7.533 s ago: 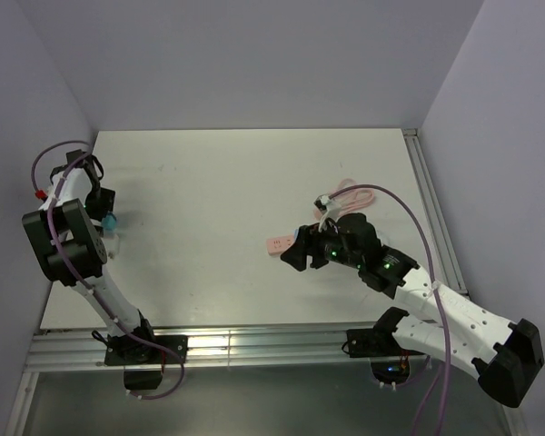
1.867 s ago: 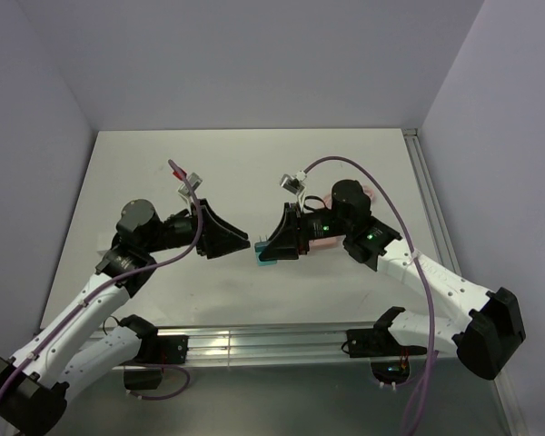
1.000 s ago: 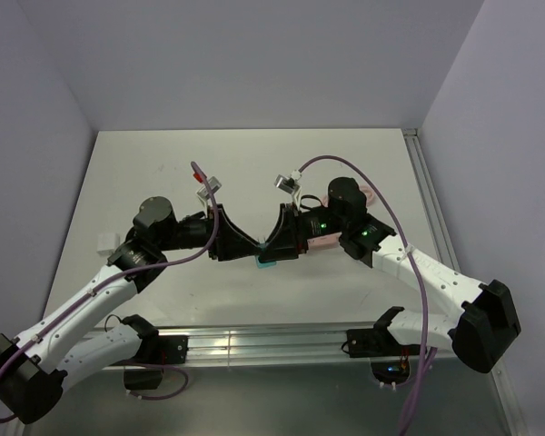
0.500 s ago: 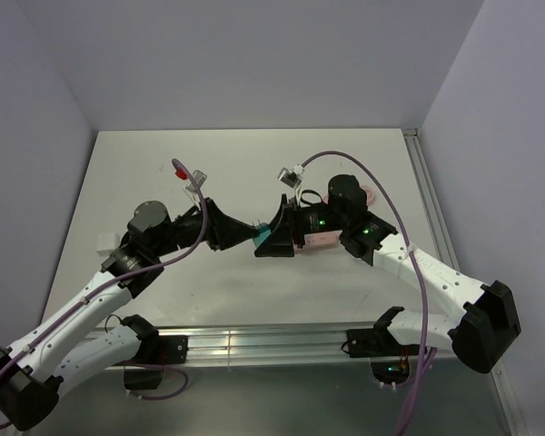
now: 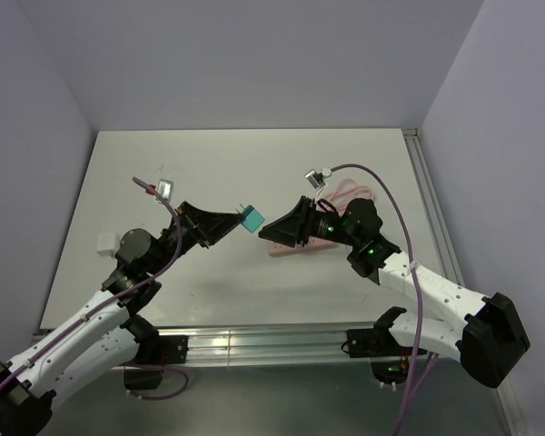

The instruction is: Insert the plug

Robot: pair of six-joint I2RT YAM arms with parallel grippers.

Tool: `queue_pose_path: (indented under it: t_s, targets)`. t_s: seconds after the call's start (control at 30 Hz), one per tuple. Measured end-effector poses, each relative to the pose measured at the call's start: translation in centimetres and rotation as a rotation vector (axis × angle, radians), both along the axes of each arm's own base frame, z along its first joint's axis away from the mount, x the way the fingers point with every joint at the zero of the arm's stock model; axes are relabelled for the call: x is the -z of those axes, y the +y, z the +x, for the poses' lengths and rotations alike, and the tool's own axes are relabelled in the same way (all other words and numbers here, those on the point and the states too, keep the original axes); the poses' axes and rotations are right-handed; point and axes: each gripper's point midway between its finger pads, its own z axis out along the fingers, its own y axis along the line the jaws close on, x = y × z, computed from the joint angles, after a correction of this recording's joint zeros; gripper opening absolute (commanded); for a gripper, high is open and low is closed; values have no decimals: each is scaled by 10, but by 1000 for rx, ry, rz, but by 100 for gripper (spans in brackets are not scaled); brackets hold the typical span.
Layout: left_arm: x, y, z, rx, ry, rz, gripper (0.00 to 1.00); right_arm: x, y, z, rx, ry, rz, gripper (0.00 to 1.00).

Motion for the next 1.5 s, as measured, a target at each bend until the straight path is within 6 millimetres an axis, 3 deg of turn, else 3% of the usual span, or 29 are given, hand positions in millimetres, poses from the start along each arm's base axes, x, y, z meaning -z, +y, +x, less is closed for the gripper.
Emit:
queue_pose_path:
  t_s: [0.33, 0.53, 0.7, 1.0, 1.27, 1.5]
  targets:
    - [-30, 7, 3, -81, -29, -134, 0, -30, 0, 16, 121, 13, 135, 56]
    - [-23, 4, 6, -100, -7, -135, 0, -39, 1, 18, 126, 15, 180, 53]
    - [-21, 4, 8, -113, 3, -130, 0, -33, 4, 17, 123, 6, 159, 53]
    - [-5, 2, 13, -129, 66, -72, 0, -17, 1, 16, 149, -32, 65, 62]
    - [-6, 2, 12, -124, 67, -91, 0, -36, -2, 18, 175, -2, 173, 63]
    - [-5, 1, 11, -118, 77, -102, 0, -34, 4, 22, 173, 36, 203, 55]
